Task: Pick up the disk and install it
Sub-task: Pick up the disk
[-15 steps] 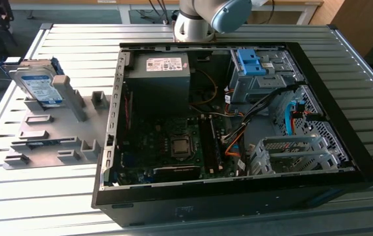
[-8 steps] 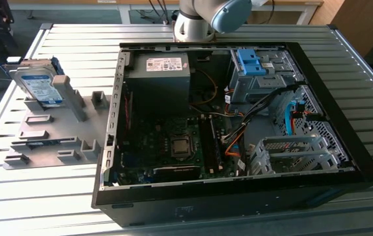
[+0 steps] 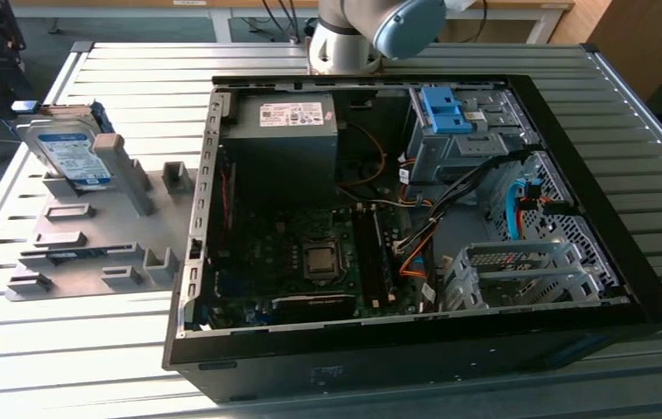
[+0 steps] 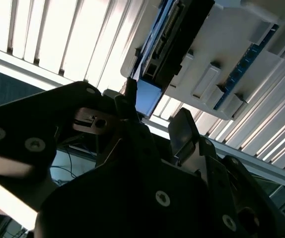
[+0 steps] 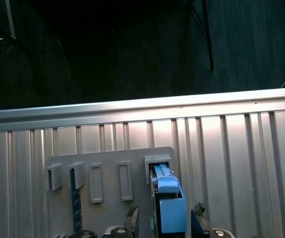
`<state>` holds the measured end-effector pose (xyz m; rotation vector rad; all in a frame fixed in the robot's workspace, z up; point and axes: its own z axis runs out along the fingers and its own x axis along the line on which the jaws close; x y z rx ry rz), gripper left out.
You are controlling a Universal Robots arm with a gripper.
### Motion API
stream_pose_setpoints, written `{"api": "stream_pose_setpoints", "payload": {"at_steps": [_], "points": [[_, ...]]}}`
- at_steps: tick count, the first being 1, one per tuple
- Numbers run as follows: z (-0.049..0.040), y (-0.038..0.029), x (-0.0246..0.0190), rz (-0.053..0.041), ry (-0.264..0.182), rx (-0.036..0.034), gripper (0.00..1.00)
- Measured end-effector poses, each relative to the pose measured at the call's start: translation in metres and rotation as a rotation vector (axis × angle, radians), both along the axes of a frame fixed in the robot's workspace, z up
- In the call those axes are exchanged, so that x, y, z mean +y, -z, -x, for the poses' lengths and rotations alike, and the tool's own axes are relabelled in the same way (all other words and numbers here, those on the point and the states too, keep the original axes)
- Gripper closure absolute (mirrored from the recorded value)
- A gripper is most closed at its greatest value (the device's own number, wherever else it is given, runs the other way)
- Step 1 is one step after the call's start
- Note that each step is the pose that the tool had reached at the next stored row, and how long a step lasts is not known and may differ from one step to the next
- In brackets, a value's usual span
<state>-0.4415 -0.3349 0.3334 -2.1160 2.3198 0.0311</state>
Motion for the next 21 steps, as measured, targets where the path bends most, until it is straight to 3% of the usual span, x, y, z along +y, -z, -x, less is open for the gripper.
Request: {"api": "stream_pose_setpoints", "payload": {"at_steps": [5,12,17,21], "points": [[0.0028,0.0058,0.0014,0.0000,-0.003,-0.0128,0.47],[0.0050,0.0157,0.0014,-0.0002,-0.064,-0.0123,0.47],[0.0050,0.0248,0.0014,0.0044,-0.065,-0.0121,0.47],[0.0050,0.0259,0.0014,0.0047,-0.065,-0.0118,0.48]]}}
